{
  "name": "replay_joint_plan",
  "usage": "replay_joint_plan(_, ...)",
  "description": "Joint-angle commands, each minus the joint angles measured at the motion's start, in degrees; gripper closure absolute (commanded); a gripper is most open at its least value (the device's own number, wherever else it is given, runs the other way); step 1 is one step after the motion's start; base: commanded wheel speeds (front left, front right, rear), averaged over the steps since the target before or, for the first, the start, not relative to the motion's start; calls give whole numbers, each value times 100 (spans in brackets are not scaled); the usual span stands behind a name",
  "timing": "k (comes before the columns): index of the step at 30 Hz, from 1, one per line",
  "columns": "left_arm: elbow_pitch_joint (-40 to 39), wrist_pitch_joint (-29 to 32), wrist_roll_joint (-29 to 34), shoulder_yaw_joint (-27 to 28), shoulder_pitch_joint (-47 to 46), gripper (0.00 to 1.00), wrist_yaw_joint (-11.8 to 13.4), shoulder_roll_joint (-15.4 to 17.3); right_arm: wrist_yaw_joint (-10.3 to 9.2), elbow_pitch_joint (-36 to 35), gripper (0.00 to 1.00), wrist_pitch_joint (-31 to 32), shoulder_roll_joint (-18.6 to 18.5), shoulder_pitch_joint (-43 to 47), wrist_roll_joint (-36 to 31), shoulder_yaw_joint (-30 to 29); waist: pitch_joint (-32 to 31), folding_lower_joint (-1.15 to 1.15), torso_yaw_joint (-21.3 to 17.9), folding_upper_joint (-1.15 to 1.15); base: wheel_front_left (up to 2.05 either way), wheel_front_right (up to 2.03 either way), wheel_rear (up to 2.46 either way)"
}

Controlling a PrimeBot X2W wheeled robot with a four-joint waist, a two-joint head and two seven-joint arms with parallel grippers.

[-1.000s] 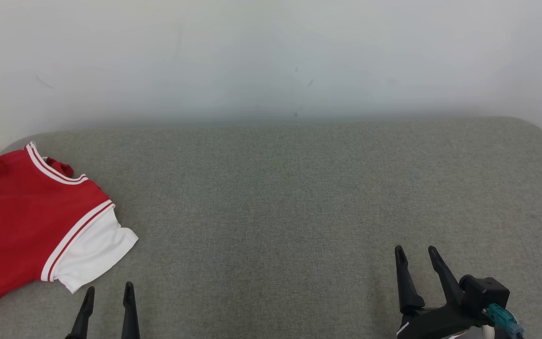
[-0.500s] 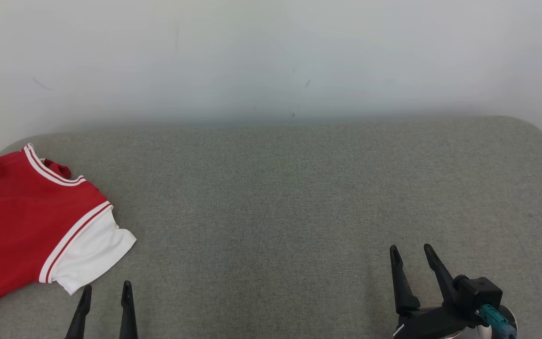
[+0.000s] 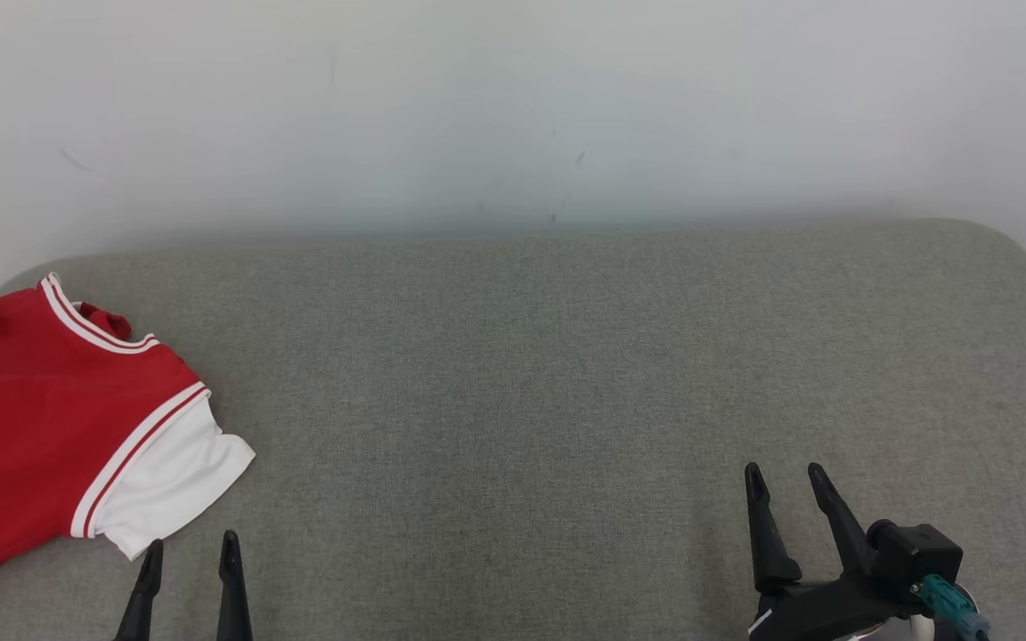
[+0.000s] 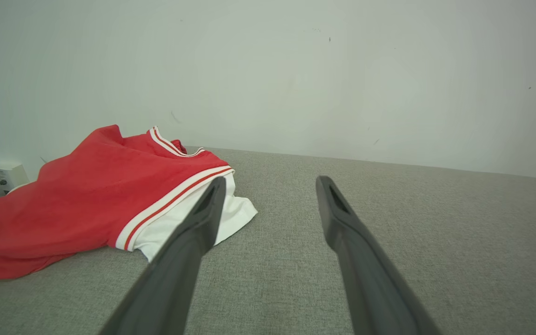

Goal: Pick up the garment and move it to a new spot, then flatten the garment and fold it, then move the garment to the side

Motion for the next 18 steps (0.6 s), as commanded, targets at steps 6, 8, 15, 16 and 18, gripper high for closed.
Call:
replay_joint_plan(6,9,-33,17,57,85,0,-50,-31,4,24,0,20,-20,-19,82,18,10,0,-14,0,0,0,0)
replay_joint_plan(8,14,-33,22,68,72,0,-75,-38,4,25,0,22,-20,-18,94,14,9,0,-10,0,0,0,0)
replay_joint_plan(15,57,-33,43,98,32,0,-119,-66,4,44,0,13,-20,5,126,-7,-4,0,63,0,0,0,0)
replay_joint_plan(16,62,-34,46,104,28,0,-127,-68,4,50,0,11,-21,5,127,-1,-5,0,84,0,0,0,0)
replay_joint_plan(18,80,-34,62,115,26,0,-134,-72,4,64,0,3,-20,12,128,-10,-7,0,150,0,0,0,0)
